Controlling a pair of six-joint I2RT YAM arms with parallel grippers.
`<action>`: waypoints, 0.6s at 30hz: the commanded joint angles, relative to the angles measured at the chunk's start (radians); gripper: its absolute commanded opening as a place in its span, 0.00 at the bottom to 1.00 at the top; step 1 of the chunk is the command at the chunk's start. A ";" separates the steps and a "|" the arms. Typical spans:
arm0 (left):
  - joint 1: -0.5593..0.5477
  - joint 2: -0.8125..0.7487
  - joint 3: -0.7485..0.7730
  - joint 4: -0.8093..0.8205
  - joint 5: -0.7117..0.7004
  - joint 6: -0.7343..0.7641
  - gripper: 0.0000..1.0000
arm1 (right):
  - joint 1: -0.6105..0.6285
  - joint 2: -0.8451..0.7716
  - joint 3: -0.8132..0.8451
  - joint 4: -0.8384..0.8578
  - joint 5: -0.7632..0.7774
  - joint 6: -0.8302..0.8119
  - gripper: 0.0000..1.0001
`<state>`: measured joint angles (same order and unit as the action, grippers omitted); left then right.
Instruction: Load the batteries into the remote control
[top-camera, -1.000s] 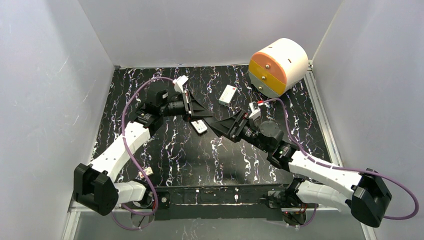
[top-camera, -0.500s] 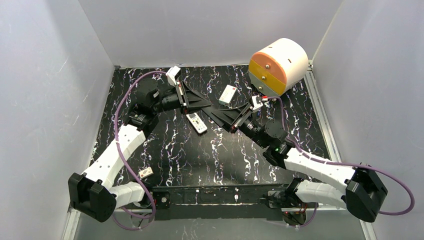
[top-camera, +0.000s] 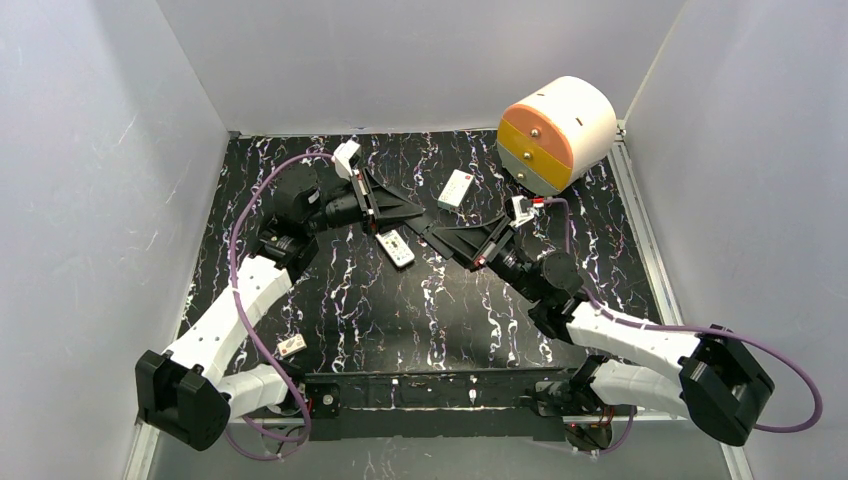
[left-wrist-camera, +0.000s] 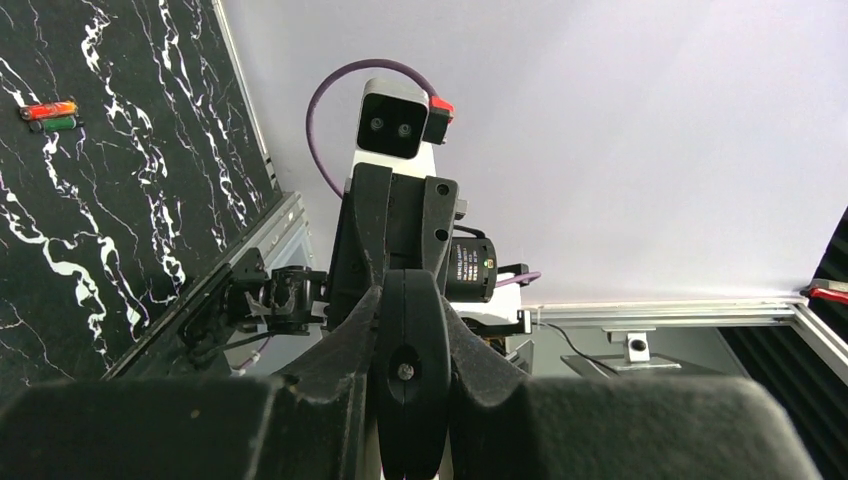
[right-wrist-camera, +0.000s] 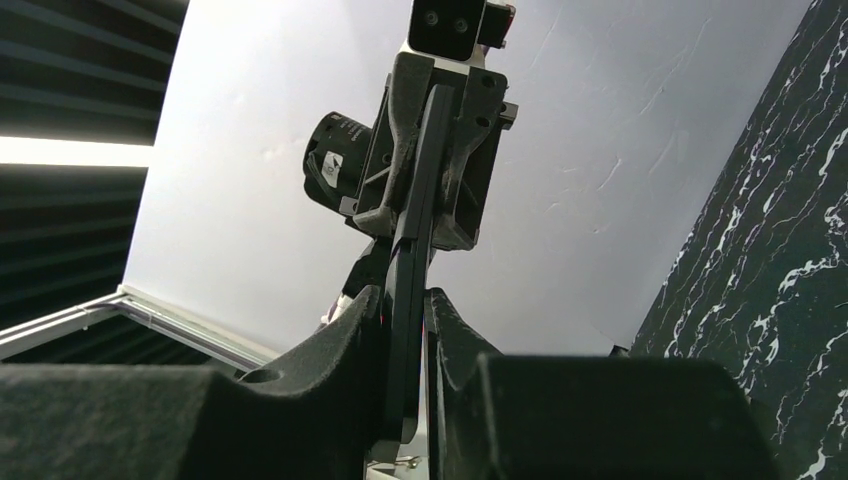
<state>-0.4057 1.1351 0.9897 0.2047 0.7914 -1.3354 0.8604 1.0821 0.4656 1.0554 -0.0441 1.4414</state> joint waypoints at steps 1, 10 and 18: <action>0.061 -0.078 0.020 0.147 -0.045 -0.097 0.00 | -0.034 -0.011 0.015 -0.100 -0.056 -0.088 0.27; 0.062 -0.056 -0.100 0.148 -0.036 -0.033 0.00 | -0.043 0.012 0.186 -0.467 -0.060 -0.059 0.66; 0.101 -0.044 -0.106 0.147 -0.036 0.004 0.00 | -0.053 -0.098 0.142 -0.538 -0.025 -0.024 0.78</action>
<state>-0.3298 1.1114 0.8768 0.3073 0.7444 -1.3525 0.8165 1.0565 0.6056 0.5678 -0.0826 1.4200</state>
